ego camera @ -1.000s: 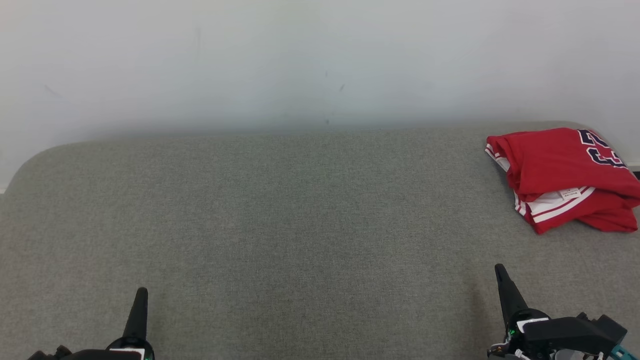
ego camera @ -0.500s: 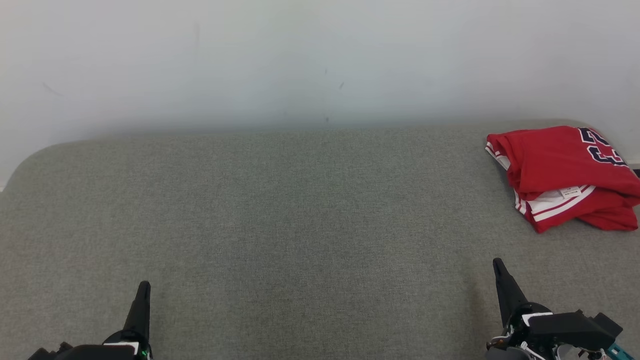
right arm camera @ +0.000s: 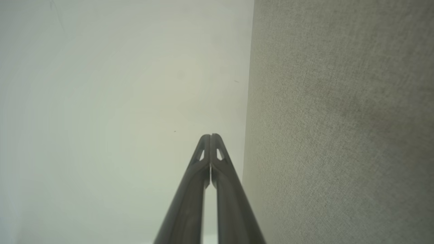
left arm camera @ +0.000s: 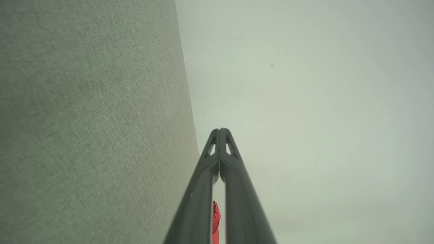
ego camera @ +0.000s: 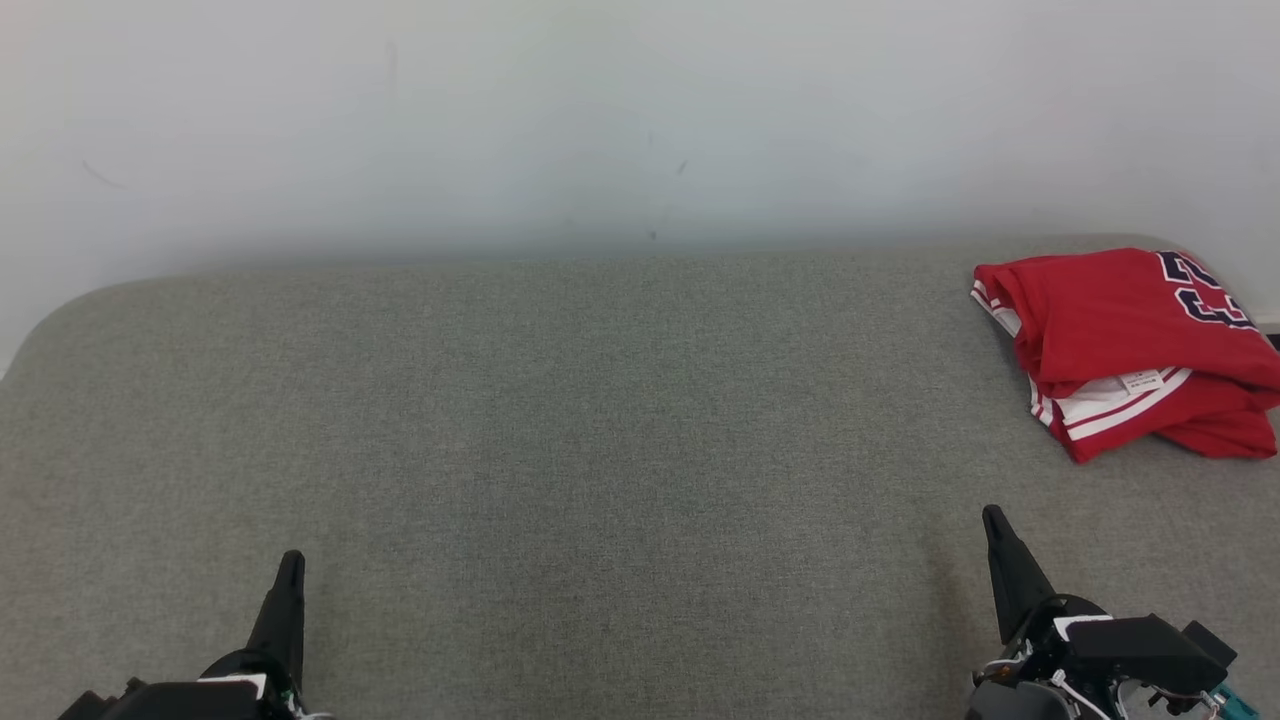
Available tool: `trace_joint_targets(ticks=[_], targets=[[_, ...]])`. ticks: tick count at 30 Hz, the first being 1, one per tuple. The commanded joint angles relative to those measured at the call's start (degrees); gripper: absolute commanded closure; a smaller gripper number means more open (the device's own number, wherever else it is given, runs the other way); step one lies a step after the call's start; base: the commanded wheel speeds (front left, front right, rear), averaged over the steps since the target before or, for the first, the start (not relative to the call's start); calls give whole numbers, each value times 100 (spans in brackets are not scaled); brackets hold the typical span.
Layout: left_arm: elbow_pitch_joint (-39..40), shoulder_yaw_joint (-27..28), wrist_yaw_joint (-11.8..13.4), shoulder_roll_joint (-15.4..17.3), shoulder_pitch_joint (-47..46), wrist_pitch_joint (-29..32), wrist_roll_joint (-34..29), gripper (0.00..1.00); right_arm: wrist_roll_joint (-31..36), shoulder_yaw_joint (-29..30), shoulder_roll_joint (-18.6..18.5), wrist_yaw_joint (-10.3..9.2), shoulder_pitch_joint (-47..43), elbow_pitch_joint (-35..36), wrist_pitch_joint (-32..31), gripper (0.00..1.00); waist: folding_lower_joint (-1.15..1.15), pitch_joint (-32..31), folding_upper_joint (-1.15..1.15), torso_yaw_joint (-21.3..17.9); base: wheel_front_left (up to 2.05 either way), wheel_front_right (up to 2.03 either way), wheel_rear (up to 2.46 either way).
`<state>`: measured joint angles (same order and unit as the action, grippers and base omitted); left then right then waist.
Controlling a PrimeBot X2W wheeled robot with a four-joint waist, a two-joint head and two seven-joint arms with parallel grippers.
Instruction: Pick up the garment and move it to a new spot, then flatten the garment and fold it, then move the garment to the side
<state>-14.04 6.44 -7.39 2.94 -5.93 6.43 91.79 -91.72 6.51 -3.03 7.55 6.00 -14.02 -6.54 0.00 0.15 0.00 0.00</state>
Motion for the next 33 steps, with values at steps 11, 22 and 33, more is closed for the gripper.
trace_joint_targets(ticks=[11, 22, 33], targets=[[-12, 21, -21, -12, -66, 26, 77, 100, -71, 10, 29, -12, 43, -3, -21, 100, 0, 2, 0, 0, 0, 0, 0], [-12, 20, -21, -12, -65, 25, 76, 100, -72, 9, 28, -12, 42, -2, -20, 100, 0, 2, 0, 0, 0, 0, 0], [-11, 20, -21, -12, -65, 25, 77, 100, -73, 8, 28, -12, 42, -3, -19, 100, 0, 2, 0, 0, 0, 0, 0]])
